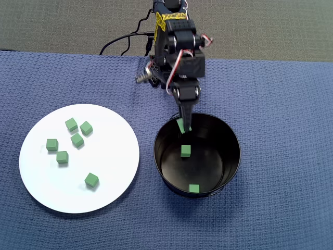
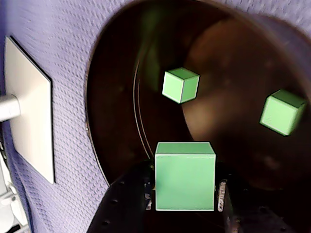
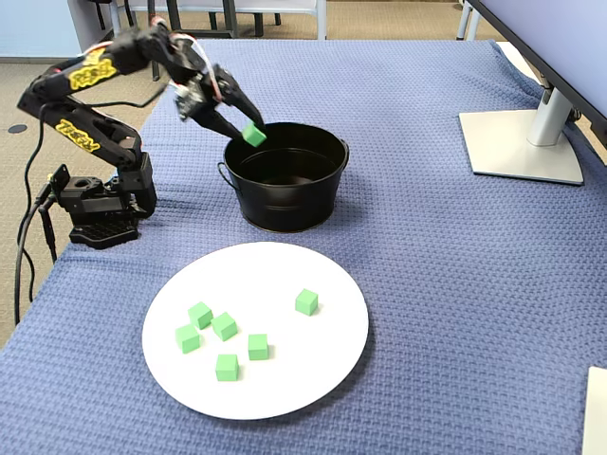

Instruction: Pick up the green cubes from the white plate and place them in the black recipient

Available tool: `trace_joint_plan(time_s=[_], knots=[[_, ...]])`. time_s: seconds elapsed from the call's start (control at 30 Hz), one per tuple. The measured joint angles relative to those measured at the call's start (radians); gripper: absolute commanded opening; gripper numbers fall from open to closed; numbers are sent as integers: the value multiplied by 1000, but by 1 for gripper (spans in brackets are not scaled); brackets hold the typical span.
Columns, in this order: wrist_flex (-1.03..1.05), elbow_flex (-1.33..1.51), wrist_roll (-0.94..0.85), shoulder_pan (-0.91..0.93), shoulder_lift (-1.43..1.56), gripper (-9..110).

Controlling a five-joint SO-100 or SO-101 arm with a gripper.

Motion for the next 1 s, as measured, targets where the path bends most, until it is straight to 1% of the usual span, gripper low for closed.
trace_joint_plan(time_s=[0.1, 0.13, 0.2, 0.23, 0.33, 0.4, 0.6, 0.7, 0.83, 0.9, 1.0], knots=[[-49, 0, 2, -15, -75, 1], [-60, 0, 8, -25, -100, 6], [-74, -2, 21, -40, -147, 23], [-81, -3, 21, -41, -166, 29], [-84, -3, 9, -34, -175, 33], [-72, -8, 0, -35, -173, 34], [-2, -37, -11, -40, -126, 29], [20, -41, -37, -2, -69, 30], [126, -123, -112, 150, -28, 29], [190, -179, -150, 268, -43, 29], [202, -209, -245, 465, -110, 28]])
